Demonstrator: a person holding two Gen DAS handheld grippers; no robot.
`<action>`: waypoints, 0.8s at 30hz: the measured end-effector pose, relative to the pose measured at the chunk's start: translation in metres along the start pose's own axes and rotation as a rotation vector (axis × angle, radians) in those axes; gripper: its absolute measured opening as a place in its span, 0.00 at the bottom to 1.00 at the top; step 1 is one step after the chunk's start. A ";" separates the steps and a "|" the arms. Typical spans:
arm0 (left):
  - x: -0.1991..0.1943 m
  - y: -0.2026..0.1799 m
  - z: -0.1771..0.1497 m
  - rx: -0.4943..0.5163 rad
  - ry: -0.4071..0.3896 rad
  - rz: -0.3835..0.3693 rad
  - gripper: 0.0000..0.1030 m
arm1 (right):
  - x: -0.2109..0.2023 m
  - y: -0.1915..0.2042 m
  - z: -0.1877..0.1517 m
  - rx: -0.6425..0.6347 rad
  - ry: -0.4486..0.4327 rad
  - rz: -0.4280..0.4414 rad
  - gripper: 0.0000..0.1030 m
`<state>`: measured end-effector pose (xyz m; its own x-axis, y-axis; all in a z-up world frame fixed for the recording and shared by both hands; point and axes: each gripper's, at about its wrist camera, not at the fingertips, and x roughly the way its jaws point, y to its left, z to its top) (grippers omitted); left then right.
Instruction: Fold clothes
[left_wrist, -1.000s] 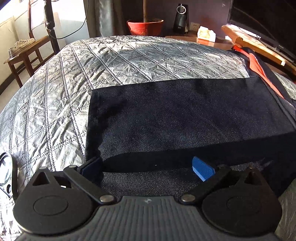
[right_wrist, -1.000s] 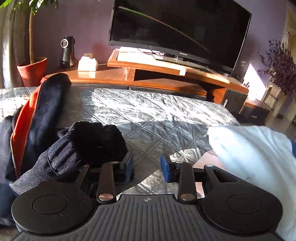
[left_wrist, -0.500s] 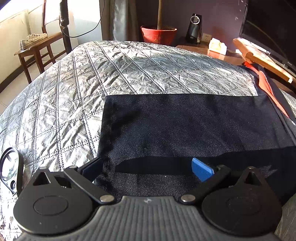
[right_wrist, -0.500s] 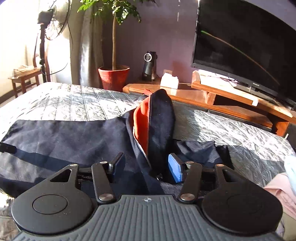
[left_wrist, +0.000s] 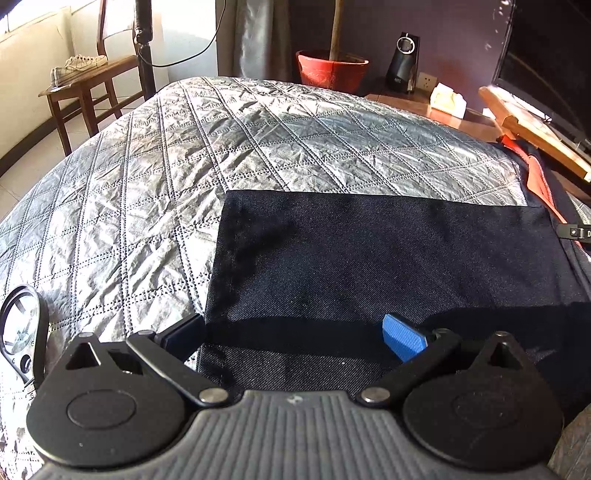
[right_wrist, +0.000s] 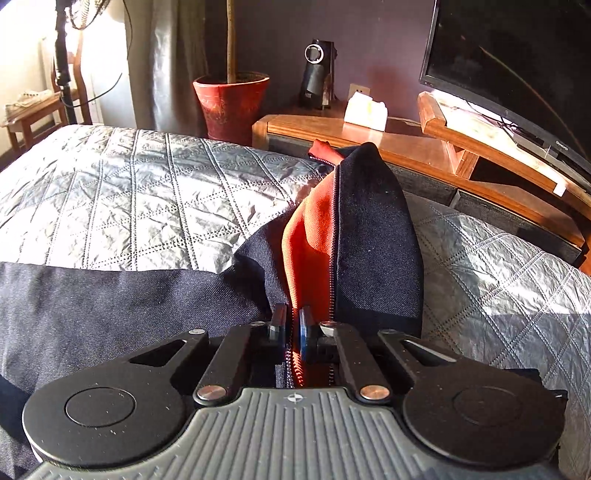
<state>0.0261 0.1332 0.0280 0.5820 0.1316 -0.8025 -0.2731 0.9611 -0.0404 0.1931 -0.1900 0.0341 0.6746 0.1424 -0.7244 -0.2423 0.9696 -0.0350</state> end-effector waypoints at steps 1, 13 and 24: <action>0.001 0.000 0.000 0.001 0.003 -0.001 0.99 | -0.006 -0.001 -0.001 0.012 -0.027 0.003 0.06; 0.006 -0.006 -0.004 0.046 0.017 0.026 0.99 | -0.116 0.048 -0.079 -0.279 -0.115 0.104 0.49; 0.006 -0.003 -0.001 0.026 0.019 0.029 0.99 | -0.034 -0.027 0.058 0.208 -0.053 0.171 0.62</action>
<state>0.0301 0.1307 0.0227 0.5595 0.1552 -0.8142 -0.2698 0.9629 -0.0018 0.2173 -0.2099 0.0991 0.6727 0.3128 -0.6705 -0.2115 0.9497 0.2308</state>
